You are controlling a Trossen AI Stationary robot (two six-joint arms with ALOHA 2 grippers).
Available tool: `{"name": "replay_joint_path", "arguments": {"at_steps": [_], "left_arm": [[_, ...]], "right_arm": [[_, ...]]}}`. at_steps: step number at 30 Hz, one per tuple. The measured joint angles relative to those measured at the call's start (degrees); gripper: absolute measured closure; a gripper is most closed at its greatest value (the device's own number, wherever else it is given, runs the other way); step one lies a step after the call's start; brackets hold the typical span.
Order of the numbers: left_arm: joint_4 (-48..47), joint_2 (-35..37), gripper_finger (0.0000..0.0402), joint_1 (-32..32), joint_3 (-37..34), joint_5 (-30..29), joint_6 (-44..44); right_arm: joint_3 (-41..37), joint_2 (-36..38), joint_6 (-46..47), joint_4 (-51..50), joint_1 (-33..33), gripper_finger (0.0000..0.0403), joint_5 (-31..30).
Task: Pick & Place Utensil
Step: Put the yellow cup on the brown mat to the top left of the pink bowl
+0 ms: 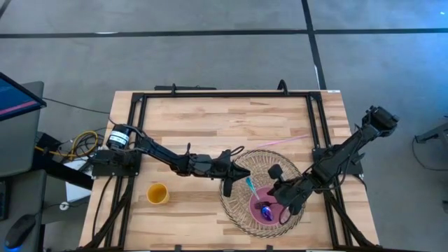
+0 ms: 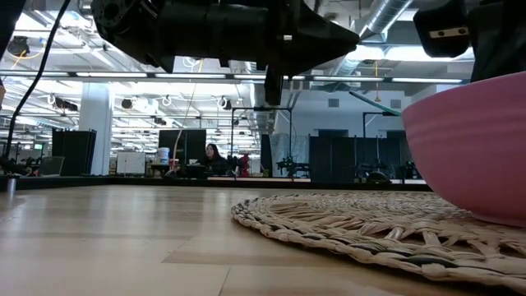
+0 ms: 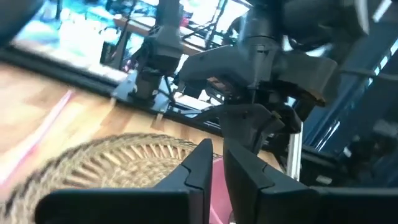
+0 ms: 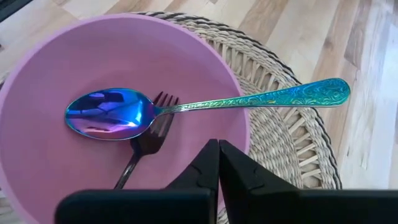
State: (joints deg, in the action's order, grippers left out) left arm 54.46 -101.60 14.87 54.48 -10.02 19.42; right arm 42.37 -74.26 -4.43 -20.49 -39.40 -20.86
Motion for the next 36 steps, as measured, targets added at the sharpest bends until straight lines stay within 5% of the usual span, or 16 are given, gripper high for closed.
{"name": "replay_joint_path", "arguments": {"at_steps": [6,11,23,36], "left_arm": [[-1.8,1.2,0.0364,0.1,0.0,4.8,-8.9],[-16.1,7.2,0.0365,0.0,0.0,4.7,-11.6],[-51.8,30.9,0.0366,0.5,0.0,4.5,-12.2],[-66.2,40.5,0.0299,5.0,0.0,4.1,-3.8]], "right_arm": [[0.0,0.0,0.0,1.2,2.2,0.0402,-2.2],[-0.1,0.0,0.0,8.8,5.0,0.0401,-2.3],[-0.1,0.0,0.0,27.5,10.9,0.0395,-1.7],[-0.1,0.0,0.0,29.7,13.6,0.0336,-1.7]]}}
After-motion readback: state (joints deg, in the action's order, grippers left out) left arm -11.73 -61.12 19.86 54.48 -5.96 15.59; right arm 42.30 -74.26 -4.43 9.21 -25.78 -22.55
